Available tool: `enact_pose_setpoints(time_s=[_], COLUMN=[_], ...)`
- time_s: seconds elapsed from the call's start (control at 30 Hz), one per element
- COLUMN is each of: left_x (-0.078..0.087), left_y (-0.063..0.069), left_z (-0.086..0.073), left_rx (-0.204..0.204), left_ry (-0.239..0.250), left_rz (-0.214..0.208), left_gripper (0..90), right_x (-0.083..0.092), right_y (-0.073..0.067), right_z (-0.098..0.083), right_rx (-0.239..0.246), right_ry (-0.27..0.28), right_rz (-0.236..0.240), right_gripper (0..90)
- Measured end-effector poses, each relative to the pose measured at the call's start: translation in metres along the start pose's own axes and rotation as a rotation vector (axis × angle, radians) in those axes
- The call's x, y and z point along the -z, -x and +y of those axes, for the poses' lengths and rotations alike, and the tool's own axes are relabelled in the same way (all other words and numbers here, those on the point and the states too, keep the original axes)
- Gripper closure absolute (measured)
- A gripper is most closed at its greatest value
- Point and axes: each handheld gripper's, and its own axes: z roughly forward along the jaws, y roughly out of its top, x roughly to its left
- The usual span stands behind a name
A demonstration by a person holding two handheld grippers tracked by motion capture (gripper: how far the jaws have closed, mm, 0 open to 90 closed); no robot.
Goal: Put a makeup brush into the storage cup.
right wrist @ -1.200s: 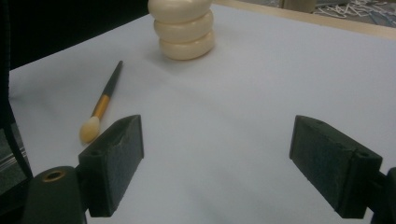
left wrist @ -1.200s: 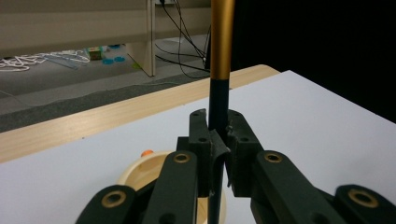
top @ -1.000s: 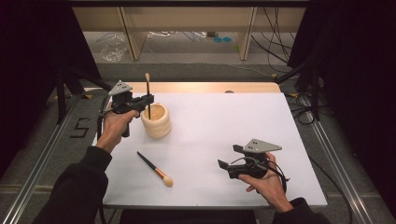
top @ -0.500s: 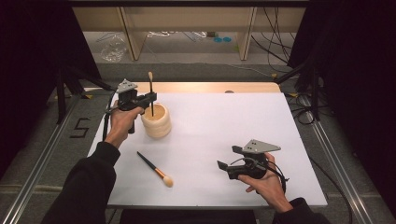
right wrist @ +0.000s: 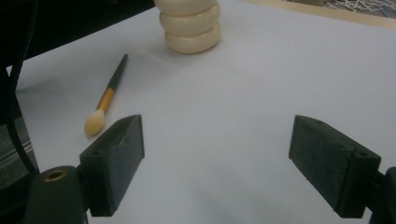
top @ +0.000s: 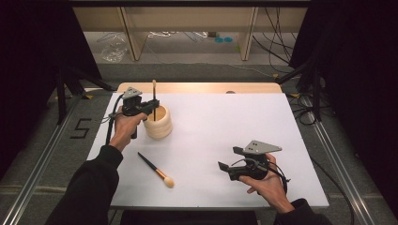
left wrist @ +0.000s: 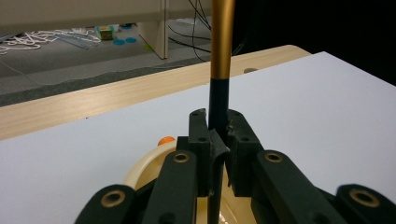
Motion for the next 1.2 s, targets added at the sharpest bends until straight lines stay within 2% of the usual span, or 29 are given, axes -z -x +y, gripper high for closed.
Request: enact_pose_setpoints(time_s=[0.13, 0.27, 0.4, 0.5, 0.53, 0.73, 0.77, 0.93, 1.2], left_x=[-0.002, -0.005, -0.005, -0.006, -0.006, -0.002, 0.0, 0.012, 0.032], left_y=[-0.002, -0.003, -0.005, -0.005, -0.005, -0.003, -0.003, -0.004, 0.001], left_z=[-0.003, -0.008, -0.011, -0.012, -0.012, -0.009, -0.009, -0.004, 0.0], left_rx=[0.001, 0.027, 0.027, 0.042, 0.036, 0.035, 0.026, 0.041, 0.02], left_ry=[-0.014, -0.021, -0.036, -0.039, -0.042, -0.033, -0.034, -0.014, -0.016], left_rz=[0.001, 0.001, 0.0, -0.003, -0.011, 0.007, 0.005, 0.023, 0.007], left_gripper=[82.1, 82.0, 81.3, 76.3, 74.0, 55.5, 55.2, 47.3, 41.9], right_x=[0.003, 0.002, 0.001, 0.001, 0.002, 0.002, 0.002, 0.0, 0.001], right_y=[0.0, 0.0, 0.0, -0.001, -0.001, -0.001, -0.001, 0.0, 0.0], right_z=[0.001, 0.0, 0.001, 0.001, 0.001, 0.001, 0.001, 0.0, 0.001], right_rx=[0.005, -0.001, -0.003, -0.003, -0.003, -0.006, -0.006, 0.0, -0.001], right_ry=[-0.028, -0.024, -0.022, -0.023, -0.023, -0.023, -0.023, -0.008, -0.02], right_rz=[-0.012, 0.002, 0.002, 0.003, 0.001, -0.006, -0.005, -0.003, -0.01], right_gripper=[19.2, 19.2, 19.3, 19.4, 19.4, 19.7, 19.7, 19.7, 19.4])
